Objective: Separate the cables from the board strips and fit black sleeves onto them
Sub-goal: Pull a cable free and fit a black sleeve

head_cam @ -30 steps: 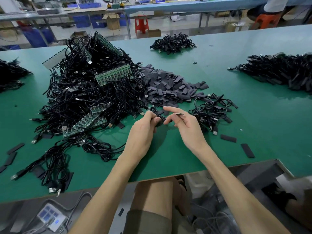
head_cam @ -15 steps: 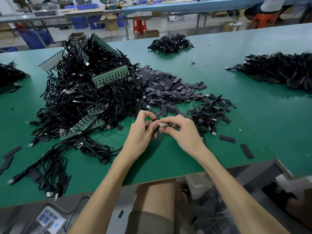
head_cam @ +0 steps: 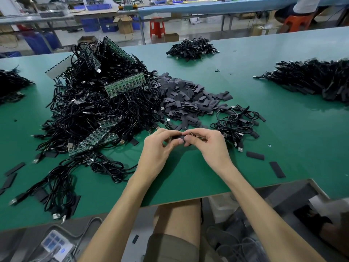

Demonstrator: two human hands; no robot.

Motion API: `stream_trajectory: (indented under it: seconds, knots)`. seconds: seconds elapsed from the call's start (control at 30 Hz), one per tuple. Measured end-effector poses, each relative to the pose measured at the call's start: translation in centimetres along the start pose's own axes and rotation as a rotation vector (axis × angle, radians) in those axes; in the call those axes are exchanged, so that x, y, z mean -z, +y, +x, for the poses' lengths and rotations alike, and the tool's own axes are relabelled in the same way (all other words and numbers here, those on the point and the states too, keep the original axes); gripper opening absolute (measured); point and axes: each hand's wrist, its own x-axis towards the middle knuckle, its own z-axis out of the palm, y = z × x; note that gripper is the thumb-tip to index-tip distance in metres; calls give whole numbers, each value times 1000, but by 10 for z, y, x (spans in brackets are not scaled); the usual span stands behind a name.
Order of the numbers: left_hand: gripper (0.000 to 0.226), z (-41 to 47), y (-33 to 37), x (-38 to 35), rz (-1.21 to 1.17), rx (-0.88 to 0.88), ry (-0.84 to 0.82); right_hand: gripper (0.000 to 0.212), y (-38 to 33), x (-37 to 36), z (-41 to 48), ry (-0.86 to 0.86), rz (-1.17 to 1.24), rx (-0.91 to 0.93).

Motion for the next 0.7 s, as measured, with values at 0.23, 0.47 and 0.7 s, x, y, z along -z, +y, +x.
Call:
stream_trajectory:
  seconds: [0.23,0.47,0.7]
  knots:
    - [22,3,0,2,-236,158,27,24,-1,1,0,-10,-131,9]
    - [13,2,-4,4,-312,183,76,41,-5,1,0,-92,-66,12]
    - [12,1,-1,6,-393,217,107,50,-2,1,2,-81,13,-22]
